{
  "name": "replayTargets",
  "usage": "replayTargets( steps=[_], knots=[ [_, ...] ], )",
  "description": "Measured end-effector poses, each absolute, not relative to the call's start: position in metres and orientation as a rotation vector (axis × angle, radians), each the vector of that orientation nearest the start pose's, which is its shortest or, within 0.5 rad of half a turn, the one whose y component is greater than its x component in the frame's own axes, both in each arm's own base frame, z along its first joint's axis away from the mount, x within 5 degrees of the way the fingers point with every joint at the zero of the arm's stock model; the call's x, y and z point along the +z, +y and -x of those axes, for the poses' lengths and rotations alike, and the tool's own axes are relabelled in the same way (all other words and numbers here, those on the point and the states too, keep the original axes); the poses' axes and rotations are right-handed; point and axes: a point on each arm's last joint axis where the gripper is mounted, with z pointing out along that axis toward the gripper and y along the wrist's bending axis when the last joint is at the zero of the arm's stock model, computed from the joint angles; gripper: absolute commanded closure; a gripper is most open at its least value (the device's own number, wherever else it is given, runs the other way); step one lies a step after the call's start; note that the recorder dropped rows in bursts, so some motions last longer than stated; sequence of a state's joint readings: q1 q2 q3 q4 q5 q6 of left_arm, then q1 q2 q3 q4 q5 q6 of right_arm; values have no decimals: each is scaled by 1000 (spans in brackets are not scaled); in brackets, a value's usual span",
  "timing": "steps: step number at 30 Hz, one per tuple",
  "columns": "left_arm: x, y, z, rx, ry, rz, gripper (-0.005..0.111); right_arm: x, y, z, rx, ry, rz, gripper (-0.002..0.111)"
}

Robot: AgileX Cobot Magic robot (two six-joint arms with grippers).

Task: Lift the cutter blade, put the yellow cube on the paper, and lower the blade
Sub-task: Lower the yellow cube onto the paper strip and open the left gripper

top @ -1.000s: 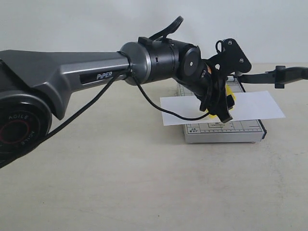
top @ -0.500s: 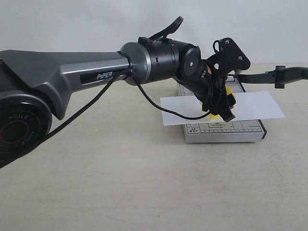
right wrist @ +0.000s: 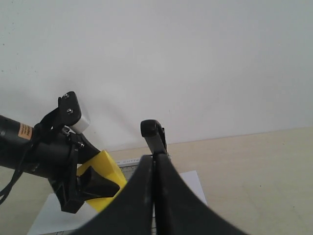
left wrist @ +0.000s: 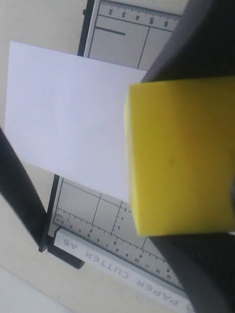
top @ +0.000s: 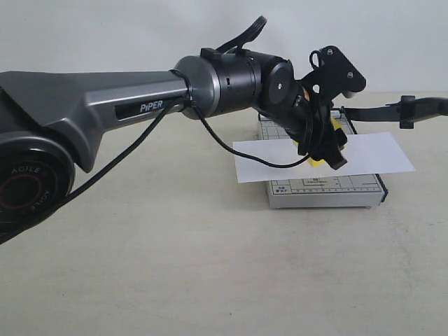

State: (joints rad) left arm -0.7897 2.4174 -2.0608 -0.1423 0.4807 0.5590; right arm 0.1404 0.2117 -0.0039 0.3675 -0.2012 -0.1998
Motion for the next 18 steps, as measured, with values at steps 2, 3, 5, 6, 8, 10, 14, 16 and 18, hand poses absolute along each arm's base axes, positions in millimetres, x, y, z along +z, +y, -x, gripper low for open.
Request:
replayTargets(
  steps=[2,3,5,6,8,10,14,16,18],
  knots=[
    [175,-396,-384,-258,1888,-1360,42,218,4,-74,188,1505,-73,108],
    [174,-396,-384,-260,1893,-1357,42,218,4,-74,188,1505,-73,108],
    [174,-396,-384,-260,1896,-1360,42,218,4,-74,188,1505,-73,108],
    [174,-396,-384,-260,1897,-1361,42,218,4,-74,188,1505,-73,108],
    [174,-395,-383,-260,1900,-1364,40,218,4,-74,188,1505,-73,108],
    [174,-395,-383,-260,1900,-1364,34,218,4,-74,188,1505,-73,108],
    [174,-395,-383,-261,1901,-1362,23,218,4,-74,188,1505,-73,108],
    [174,-395,-383,-261,1901,-1362,22,218,4,-74,188,1505,-73,108],
    [174,-395,-383,-261,1901,-1362,22,218,4,-74,188,1505,-73,108]
  ],
)
